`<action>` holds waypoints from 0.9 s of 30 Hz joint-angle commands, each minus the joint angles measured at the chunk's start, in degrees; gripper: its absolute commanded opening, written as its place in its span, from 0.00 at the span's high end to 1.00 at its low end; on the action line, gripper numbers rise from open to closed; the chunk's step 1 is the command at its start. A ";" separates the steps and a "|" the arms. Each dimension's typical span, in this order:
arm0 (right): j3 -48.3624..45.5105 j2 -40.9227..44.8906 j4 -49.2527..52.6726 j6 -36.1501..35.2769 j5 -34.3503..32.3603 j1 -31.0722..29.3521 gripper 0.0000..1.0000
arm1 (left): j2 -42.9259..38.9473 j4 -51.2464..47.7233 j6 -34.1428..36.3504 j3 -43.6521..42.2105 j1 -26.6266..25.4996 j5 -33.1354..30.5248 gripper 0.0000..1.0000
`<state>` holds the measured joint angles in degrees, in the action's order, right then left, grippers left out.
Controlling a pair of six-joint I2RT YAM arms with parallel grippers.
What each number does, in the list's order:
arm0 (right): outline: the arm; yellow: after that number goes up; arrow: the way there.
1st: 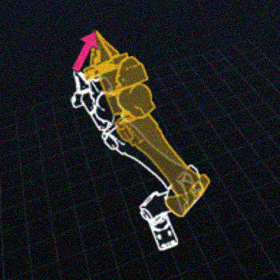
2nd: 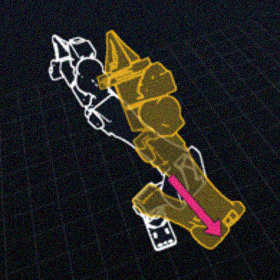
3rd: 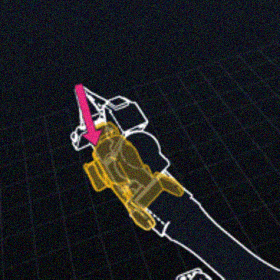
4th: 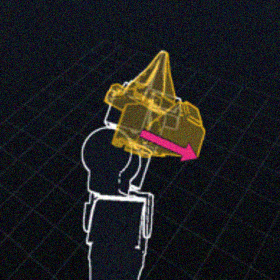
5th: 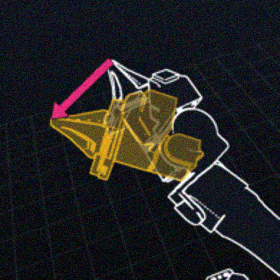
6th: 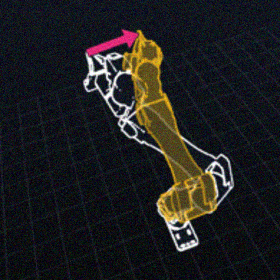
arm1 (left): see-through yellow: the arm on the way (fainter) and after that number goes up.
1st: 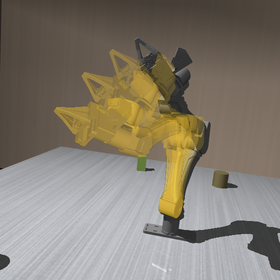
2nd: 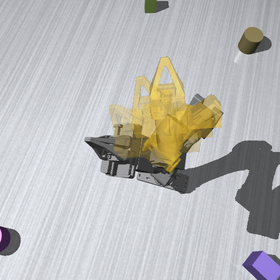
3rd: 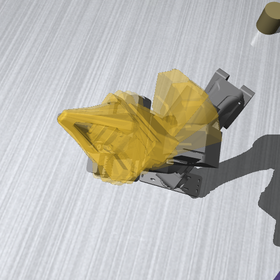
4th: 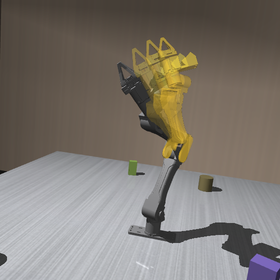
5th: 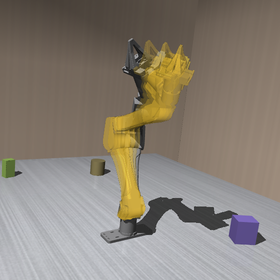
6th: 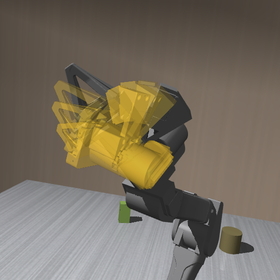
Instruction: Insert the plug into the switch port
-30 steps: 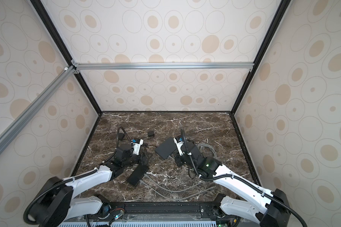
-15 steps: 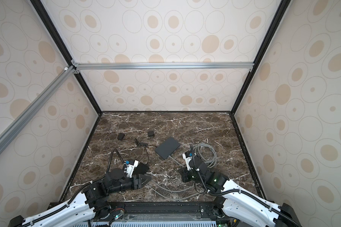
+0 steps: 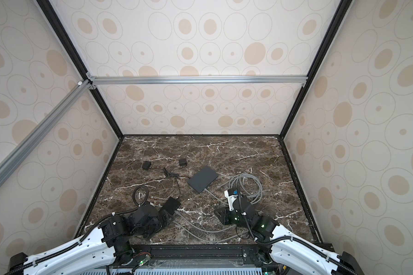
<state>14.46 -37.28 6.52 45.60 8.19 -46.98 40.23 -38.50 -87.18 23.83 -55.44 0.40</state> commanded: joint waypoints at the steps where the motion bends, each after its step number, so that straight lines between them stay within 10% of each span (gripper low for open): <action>1: -1.19 5.79 1.68 2.68 -0.23 -0.14 0.73 | 1.66 -3.34 0.14 1.68 1.66 -4.92 0.02; 11: 8.45 3.02 20.88 -0.68 5.52 -2.01 0.88 | 5.47 7.14 8.14 -0.81 12.75 -1.51 0.02; 27: 15.58 -14.83 32.81 2.89 4.31 -21.90 0.87 | 14.11 18.49 8.63 -2.38 13.54 2.57 0.02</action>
<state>29.12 -50.46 36.88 47.33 11.99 -68.07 53.87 -22.39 -78.74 21.93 -42.37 2.87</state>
